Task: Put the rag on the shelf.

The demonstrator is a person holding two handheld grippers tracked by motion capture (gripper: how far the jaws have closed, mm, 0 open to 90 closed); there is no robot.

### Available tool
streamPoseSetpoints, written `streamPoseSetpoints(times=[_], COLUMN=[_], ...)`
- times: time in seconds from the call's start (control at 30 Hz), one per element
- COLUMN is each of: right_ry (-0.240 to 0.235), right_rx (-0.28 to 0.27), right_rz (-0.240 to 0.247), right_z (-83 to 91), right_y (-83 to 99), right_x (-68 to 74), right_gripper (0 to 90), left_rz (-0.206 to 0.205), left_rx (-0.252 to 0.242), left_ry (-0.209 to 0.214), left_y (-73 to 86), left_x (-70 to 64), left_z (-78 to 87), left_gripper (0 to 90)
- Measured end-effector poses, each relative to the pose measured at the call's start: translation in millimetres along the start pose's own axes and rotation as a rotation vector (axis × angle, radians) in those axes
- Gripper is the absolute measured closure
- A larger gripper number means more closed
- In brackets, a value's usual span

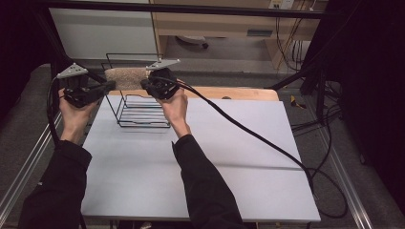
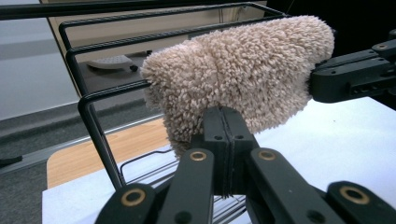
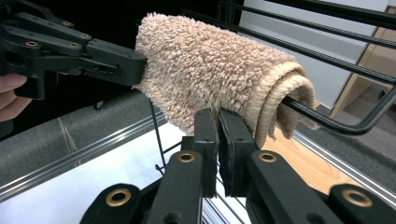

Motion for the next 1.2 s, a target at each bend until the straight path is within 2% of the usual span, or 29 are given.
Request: streamPoseSetpoints(times=[0.3, 0.4, 0.5, 0.67, 0.77, 0.87, 0.93, 1.2], right_ry=[-0.026, -0.034, -0.040, -0.047, -0.047, -0.043, -0.029, -0.009], right_rx=[-0.031, -0.039, -0.045, -0.044, -0.053, -0.039, -0.034, -0.001], right_rz=[0.019, 0.024, 0.003, -0.002, -0.015, -0.022, -0.019, -0.068], right_z=[16.5, 24.6, 31.8, 48.1, 60.6, 71.9, 79.8, 107.6], right_y=[-5.4, -6.9, -5.4, 2.5, 10.0, 18.6, 25.3, 59.3], right_x=[5.0, 6.7, 6.1, 2.5, -1.9, -7.0, -10.9, -32.5], right_gripper=[76.3, 70.9, 65.9, 56.9, 48.0, 40.2, 35.5, 15.5], left_rz=[0.000, 0.004, 0.018, 0.022, 0.021, 0.019, 0.020, 0.020], left_rx=[-0.007, -0.002, 0.007, 0.033, 0.047, 0.057, 0.071, 0.117], left_ry=[0.008, 0.006, 0.016, 0.014, 0.019, 0.022, 0.024, 0.047], left_y=[0.1, 3.2, 8.9, 23.9, 35.3, 47.0, 55.1, 89.0], left_x=[-5.9, -8.5, -10.4, -14.6, -18.2, -21.6, -23.6, -33.1], left_z=[13.3, 19.3, 24.9, 33.7, 37.0, 38.2, 37.2, 27.5], left_gripper=[85.5, 79.6, 72.3, 54.8, 46.7, 38.6, 33.8, 20.7])
Point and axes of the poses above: each handheld gripper's, and its own axes: z roughly backward along the jaws, y roughly out of its underside, x roughly to its left, the point moved 1 cm from there along -z, roughly forward along the jaws, and after that the axes turned 5 degrees about y, right-handed, at the moved point
